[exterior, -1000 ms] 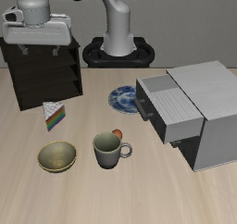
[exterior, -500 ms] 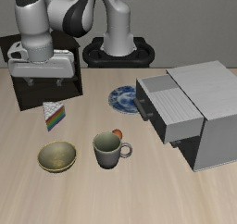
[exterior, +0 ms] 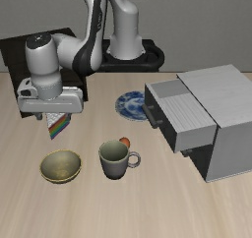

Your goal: Pick up the cake and place it on the top of the cabinet

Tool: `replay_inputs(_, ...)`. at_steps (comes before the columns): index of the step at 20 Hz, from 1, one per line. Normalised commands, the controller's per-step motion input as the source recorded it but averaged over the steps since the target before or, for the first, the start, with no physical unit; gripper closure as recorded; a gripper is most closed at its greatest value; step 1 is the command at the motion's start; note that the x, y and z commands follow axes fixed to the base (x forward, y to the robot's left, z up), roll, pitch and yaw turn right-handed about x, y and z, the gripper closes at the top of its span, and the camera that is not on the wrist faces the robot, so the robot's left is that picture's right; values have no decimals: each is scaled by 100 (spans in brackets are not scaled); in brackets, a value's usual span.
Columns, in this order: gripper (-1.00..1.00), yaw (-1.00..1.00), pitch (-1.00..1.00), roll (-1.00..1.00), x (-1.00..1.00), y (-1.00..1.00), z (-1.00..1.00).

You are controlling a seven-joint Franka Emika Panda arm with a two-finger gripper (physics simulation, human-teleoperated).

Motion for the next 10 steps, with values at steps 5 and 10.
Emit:
replay_inputs(5, 100, 0, 0, 0, -20, 0, -60)
replay_inputs(10, 100, 0, 0, 0, 0, 0, 0)
